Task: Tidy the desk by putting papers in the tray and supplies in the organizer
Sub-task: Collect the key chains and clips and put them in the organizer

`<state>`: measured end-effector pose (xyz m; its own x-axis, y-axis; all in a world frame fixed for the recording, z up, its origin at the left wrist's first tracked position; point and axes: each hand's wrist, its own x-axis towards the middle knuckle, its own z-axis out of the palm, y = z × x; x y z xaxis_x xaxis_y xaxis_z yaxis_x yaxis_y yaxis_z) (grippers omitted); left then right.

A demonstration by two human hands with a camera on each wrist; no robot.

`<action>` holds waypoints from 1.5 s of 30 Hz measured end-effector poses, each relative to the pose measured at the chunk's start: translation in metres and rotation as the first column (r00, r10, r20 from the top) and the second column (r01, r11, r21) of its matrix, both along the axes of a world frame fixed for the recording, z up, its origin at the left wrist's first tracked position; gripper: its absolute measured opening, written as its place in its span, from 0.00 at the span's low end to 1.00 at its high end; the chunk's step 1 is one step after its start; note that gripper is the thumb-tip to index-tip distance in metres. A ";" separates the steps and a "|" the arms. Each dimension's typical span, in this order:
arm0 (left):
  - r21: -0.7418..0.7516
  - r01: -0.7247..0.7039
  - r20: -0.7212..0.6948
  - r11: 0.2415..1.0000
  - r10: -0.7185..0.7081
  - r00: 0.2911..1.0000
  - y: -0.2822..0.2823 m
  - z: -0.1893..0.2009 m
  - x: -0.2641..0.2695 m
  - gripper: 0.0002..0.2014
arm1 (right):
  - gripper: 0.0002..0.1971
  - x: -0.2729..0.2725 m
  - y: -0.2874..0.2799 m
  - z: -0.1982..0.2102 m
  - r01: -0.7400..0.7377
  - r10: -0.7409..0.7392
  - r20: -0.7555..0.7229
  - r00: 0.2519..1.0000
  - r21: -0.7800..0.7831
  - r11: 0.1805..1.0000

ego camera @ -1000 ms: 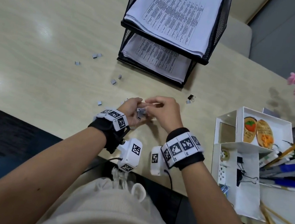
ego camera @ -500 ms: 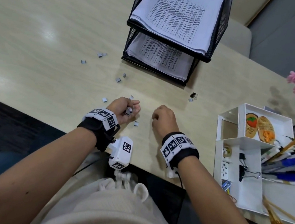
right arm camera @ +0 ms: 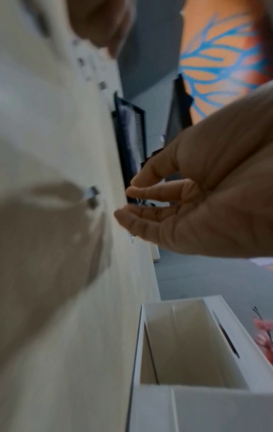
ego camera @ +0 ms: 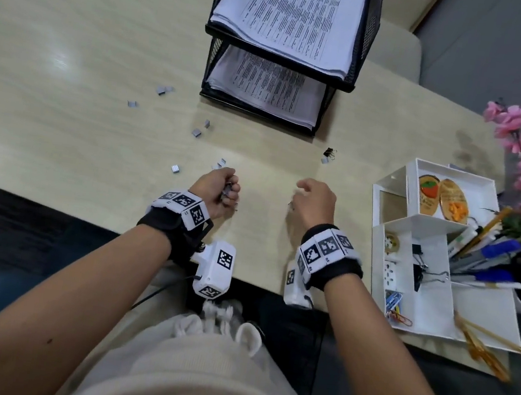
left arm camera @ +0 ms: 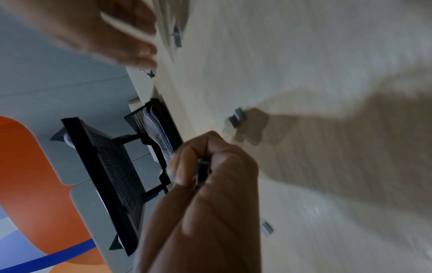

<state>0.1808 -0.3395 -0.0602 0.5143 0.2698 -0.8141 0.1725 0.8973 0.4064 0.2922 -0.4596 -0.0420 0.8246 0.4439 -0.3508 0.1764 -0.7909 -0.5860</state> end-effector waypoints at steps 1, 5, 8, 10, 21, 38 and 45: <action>0.004 -0.006 -0.017 1.000 0.006 1.000 0.004 -0.001 -0.005 0.20 | 0.15 -0.004 -0.003 -0.006 -0.046 0.048 0.018 0.999 -0.101 0.994; 0.029 -0.054 -0.069 0.998 0.055 0.996 0.015 -0.007 -0.022 0.19 | 0.10 -0.045 0.010 -0.015 -0.252 0.257 0.029 0.966 -0.124 0.960; 0.047 -0.072 -0.093 0.996 0.076 0.993 0.018 -0.009 -0.030 0.19 | 0.09 -0.074 0.030 -0.022 -0.419 0.431 0.098 0.897 -0.124 0.900; 0.058 -0.084 -0.104 0.995 0.090 0.990 0.019 -0.009 -0.032 0.19 | 0.10 -0.083 0.036 -0.026 -0.490 0.506 0.146 0.850 -0.134 0.861; 0.037 0.144 -0.051 0.989 -0.142 0.989 -0.021 0.004 0.025 0.14 | 0.08 -0.038 -0.033 -0.010 -0.062 0.056 0.154 0.986 0.036 0.997; 0.165 0.550 0.066 0.819 -0.566 0.822 -0.219 0.049 0.153 0.13 | 0.09 0.039 -0.193 0.025 0.541 -0.561 0.082 0.824 0.185 0.821; 0.200 0.634 -0.016 0.747 -0.644 0.765 -0.222 0.048 0.152 0.14 | 0.12 0.039 -0.203 0.018 0.579 -0.601 0.091 0.794 0.186 0.794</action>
